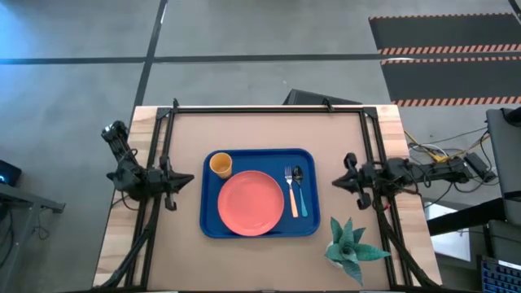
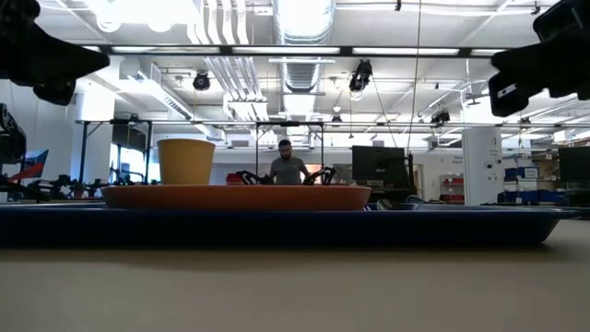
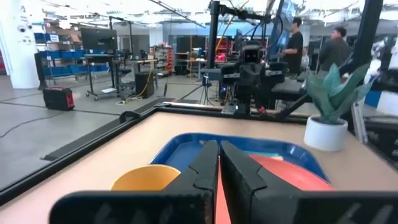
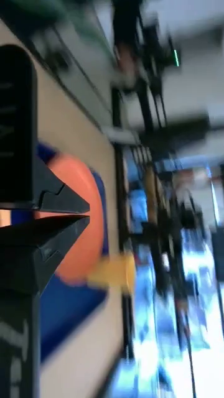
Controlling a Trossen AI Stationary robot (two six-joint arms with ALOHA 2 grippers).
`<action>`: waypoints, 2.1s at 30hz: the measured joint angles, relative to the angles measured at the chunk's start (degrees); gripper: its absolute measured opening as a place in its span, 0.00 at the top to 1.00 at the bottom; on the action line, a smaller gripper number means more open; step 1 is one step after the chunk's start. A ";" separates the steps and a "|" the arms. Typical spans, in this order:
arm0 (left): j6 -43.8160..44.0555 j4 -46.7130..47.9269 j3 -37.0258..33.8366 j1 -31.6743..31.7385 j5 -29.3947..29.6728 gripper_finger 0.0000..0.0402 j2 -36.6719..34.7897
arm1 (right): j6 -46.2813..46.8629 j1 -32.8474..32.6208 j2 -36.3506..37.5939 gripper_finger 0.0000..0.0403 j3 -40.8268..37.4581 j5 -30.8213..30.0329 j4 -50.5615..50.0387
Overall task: Pick and place plate/cup/fork/spoon on tray
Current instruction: Return to Home Position
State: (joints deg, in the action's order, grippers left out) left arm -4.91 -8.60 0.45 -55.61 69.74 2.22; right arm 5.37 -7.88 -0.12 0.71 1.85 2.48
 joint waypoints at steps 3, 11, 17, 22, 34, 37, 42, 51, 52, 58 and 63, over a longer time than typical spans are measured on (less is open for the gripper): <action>0.05 1.11 -0.02 0.00 -0.04 1.00 -0.38 | 1.01 -0.02 -0.25 0.98 0.00 4.53 -0.81; 8.66 8.25 -0.09 0.00 0.16 1.00 -0.52 | -2.97 0.01 -2.80 0.98 0.02 -0.33 -1.81; 8.81 8.37 -0.11 0.00 0.28 1.00 -0.04 | -4.89 0.02 -4.34 0.98 0.02 -0.42 -1.99; 8.60 8.51 -0.14 0.00 0.39 1.00 0.46 | -7.50 0.02 -6.05 0.98 0.04 -1.50 -2.12; 7.35 8.78 -0.17 0.02 1.33 1.00 0.68 | -5.38 0.02 -7.54 0.98 0.04 -1.84 -2.17; 7.43 8.87 -0.20 0.00 1.42 1.00 0.77 | -6.01 0.02 -7.54 0.98 0.02 -1.86 -2.20; 6.29 10.02 -0.20 0.02 8.18 1.00 -0.02 | -6.83 0.02 -7.54 0.98 0.02 -1.87 -2.23; 1.60 9.08 2.04 1.18 3.06 1.00 -2.10 | -7.13 0.02 -7.45 0.98 0.02 -2.11 -2.23; 1.24 8.76 2.16 1.71 2.66 1.00 -2.16 | -7.14 0.02 -7.45 0.98 0.02 -2.32 -2.23; 0.29 -2.43 -0.02 7.65 -5.74 1.00 -0.17 | -7.46 0.02 -7.45 0.98 0.02 -3.61 -1.64; -13.88 -14.23 -0.09 17.58 -12.40 1.00 2.74 | -7.36 0.02 -7.09 0.98 0.00 -3.98 -0.91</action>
State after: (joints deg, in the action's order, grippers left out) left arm -18.79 -22.83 0.36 -38.04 57.34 4.95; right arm -2.00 -7.86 -7.21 0.71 -2.13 1.56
